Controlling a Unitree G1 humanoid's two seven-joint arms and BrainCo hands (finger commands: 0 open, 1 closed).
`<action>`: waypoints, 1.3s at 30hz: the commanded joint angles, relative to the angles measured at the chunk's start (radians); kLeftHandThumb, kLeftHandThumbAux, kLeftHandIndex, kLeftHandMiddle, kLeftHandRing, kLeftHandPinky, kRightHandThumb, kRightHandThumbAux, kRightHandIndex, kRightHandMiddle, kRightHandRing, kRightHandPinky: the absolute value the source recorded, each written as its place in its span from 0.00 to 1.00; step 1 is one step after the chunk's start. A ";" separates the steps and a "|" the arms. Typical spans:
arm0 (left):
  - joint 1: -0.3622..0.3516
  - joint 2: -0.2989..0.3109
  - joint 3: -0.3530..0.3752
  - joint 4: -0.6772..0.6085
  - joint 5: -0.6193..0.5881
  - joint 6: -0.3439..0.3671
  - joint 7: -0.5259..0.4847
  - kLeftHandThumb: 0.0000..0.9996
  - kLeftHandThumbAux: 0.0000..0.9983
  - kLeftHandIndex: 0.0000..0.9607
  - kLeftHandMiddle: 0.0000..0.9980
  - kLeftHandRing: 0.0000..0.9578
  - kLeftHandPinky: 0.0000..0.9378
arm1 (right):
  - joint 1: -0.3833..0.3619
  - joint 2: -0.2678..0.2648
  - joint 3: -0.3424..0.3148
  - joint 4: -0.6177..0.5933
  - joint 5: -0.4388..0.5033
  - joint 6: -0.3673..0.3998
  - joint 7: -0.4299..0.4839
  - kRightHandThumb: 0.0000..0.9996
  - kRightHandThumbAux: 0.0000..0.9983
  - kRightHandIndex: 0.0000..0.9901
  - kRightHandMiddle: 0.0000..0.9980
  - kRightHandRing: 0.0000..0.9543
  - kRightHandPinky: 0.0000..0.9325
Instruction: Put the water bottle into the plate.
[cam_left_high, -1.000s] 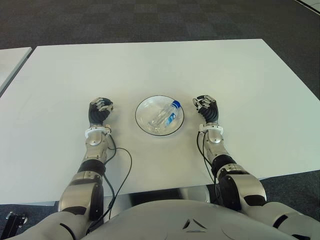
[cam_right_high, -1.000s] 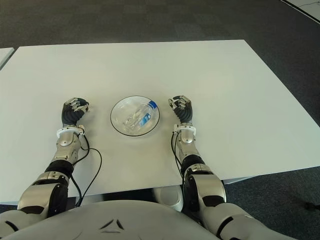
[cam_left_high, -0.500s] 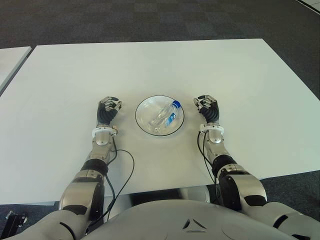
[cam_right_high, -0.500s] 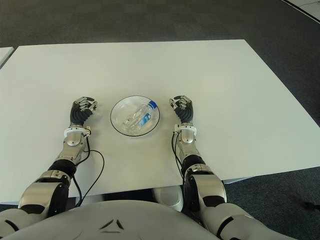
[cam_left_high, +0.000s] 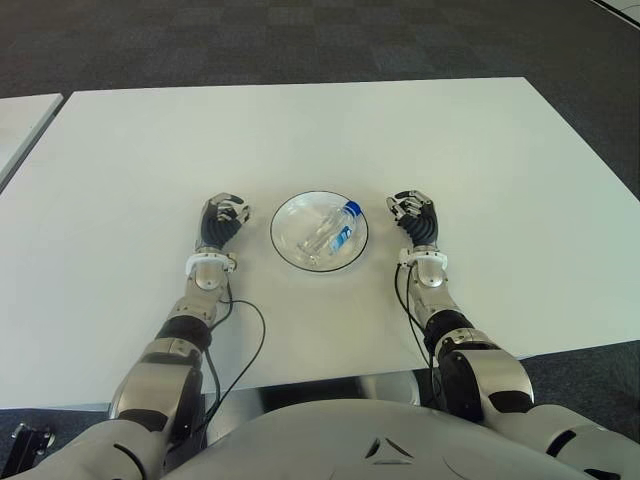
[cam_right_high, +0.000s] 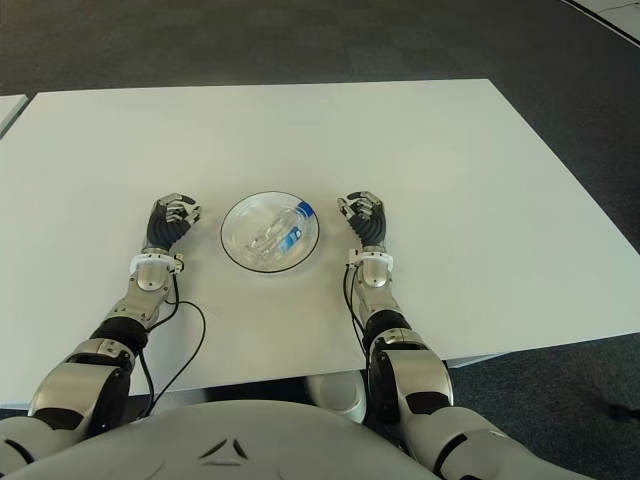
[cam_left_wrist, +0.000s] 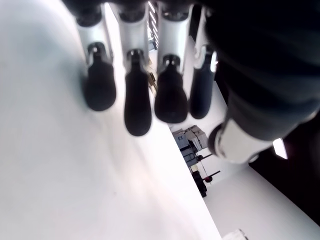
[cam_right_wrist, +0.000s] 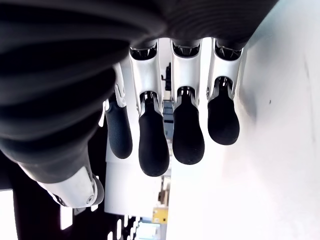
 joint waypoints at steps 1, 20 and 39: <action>0.048 -0.019 -0.031 0.034 0.026 0.046 -0.009 0.71 0.72 0.46 0.78 0.82 0.84 | 0.020 0.006 -0.001 0.013 0.005 0.026 0.006 0.71 0.73 0.44 0.69 0.73 0.74; 0.071 -0.045 -0.041 -0.004 0.009 0.061 -0.031 0.71 0.72 0.46 0.77 0.80 0.80 | 0.020 0.004 -0.004 0.015 0.009 0.029 0.016 0.71 0.73 0.44 0.70 0.73 0.75; 0.096 -0.062 -0.021 -0.050 -0.023 0.066 -0.033 0.71 0.72 0.46 0.77 0.80 0.82 | 0.023 0.000 0.002 0.004 0.003 0.057 0.037 0.71 0.73 0.44 0.70 0.73 0.75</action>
